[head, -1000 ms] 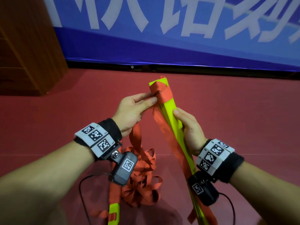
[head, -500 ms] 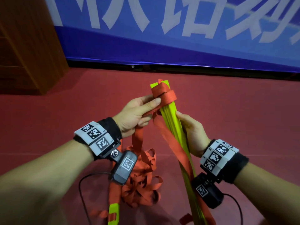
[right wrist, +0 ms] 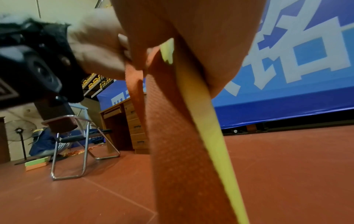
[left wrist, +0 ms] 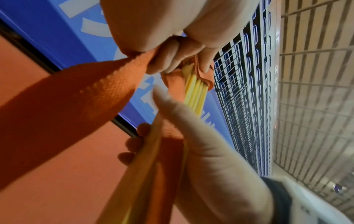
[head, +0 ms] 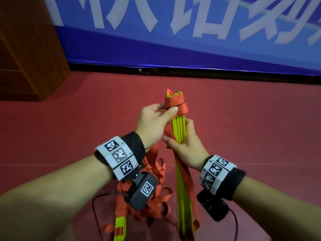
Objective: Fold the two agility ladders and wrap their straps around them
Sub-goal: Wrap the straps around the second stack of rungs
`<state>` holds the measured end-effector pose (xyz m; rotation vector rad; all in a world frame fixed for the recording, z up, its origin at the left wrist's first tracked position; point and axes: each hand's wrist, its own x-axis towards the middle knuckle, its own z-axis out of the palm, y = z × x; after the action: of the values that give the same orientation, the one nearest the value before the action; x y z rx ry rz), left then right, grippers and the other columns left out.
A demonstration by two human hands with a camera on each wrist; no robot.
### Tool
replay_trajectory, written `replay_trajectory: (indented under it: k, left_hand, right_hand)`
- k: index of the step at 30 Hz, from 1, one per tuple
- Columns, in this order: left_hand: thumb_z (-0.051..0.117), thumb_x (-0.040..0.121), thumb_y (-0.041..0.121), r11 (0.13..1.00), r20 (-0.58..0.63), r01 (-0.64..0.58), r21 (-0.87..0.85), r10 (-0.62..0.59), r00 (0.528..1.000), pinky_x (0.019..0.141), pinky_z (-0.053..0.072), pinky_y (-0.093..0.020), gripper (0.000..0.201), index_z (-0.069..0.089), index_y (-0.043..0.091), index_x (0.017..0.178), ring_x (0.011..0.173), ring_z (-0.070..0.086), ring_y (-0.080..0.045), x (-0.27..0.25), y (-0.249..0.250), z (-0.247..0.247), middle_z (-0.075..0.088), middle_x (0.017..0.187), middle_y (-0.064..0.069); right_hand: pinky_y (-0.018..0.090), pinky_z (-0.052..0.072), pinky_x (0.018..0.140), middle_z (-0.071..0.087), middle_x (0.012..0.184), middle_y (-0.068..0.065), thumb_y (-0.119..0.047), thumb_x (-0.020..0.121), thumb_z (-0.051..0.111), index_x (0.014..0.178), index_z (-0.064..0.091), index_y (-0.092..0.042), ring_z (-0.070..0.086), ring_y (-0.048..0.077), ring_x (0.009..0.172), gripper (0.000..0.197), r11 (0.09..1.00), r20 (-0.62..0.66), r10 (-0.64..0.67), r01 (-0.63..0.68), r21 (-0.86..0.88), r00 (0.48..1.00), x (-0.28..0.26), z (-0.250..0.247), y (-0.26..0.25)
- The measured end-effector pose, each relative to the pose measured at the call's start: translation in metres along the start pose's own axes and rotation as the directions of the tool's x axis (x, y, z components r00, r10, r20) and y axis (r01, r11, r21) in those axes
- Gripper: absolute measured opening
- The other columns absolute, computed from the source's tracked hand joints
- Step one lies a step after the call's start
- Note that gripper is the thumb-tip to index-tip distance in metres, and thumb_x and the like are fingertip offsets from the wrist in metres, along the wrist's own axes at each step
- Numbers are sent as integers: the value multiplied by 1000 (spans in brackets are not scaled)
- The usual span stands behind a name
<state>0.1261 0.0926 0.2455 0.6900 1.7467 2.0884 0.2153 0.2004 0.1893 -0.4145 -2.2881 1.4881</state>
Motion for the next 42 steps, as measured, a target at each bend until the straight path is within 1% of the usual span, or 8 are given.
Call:
replay_trajectory:
  k: [4, 12, 16, 23, 30, 34, 37, 42]
  left_hand:
    - [72, 94, 18, 991, 27, -57, 125, 54, 998, 86, 56, -23, 23, 72, 7, 114, 95, 75, -14, -1, 0, -4, 79, 97, -7]
    - [72, 93, 13, 952, 194, -204, 227, 161, 968, 87, 50, -12, 20, 74, 20, 111, 101, 70, 2, 2, 14, -16, 76, 101, 12]
    - [70, 94, 11, 957, 236, -208, 201, 159, 959, 89, 51, -16, 21, 72, 27, 107, 102, 71, -1, 7, 15, -19, 77, 99, 14]
    - [76, 87, 8, 971, 151, -177, 159, 153, 977, 74, 53, -15, 8, 71, 14, 90, 73, 69, -1, 12, 13, -27, 76, 73, 6]
    - [73, 85, -1, 984, 138, -166, 63, 156, 978, 59, 45, -11, 18, 59, 8, 79, 57, 56, 3, 15, 12, -28, 62, 63, 5]
    - [57, 95, -9, 995, 215, -95, -11, 96, 972, 44, 35, -5, 27, 44, 8, 78, 41, 45, 5, 9, 19, -25, 54, 58, 9]
    - [53, 99, 2, 999, 298, -33, -22, 38, 954, 36, 23, -13, 20, 43, 12, 85, 33, 31, 0, 5, 20, -27, 42, 48, 8]
    - [53, 101, 10, 1000, 322, 17, -10, -13, 947, 41, 10, -26, 17, 43, 16, 90, 35, 21, -4, 6, 19, -30, 38, 49, 7]
  right_hand:
    - [57, 56, 77, 66, 88, 9, -34, 88, 67, 120, 44, -35, 69, 28, 75, 39, 999, 28, -44, 44, -5, 999, 1, -5, 4]
    - [50, 54, 62, 51, 72, 6, -11, 78, 57, 112, 57, -30, 53, 22, 62, 39, 991, -14, -57, 59, 121, 998, 7, -17, -11]
    - [41, 48, 57, 44, 70, 13, -7, 72, 55, 87, 62, -42, 47, 25, 61, 39, 967, 21, -26, 20, 254, 999, 7, -16, -20]
    - [33, 36, 53, 29, 63, 7, 2, 68, 44, 88, 40, -16, 33, 18, 52, 27, 872, 210, 27, -126, 473, 977, -1, -18, -28]
    - [33, 35, 53, 33, 60, 7, 2, 65, 45, 87, 37, -12, 35, 19, 51, 27, 849, 238, 52, -168, 500, 970, -2, -19, -32]
    - [33, 37, 53, 35, 62, 12, 2, 63, 44, 89, 40, -11, 39, 21, 48, 30, 840, 268, 66, -198, 506, 961, -4, -20, -34]
    - [34, 39, 53, 37, 65, 15, 1, 63, 43, 89, 40, -10, 41, 22, 49, 29, 837, 282, 69, -209, 505, 957, -4, -22, -35]
    - [36, 40, 56, 41, 67, 18, -1, 62, 44, 93, 42, -9, 44, 24, 51, 32, 844, 295, 80, -222, 488, 952, -3, -25, -34]
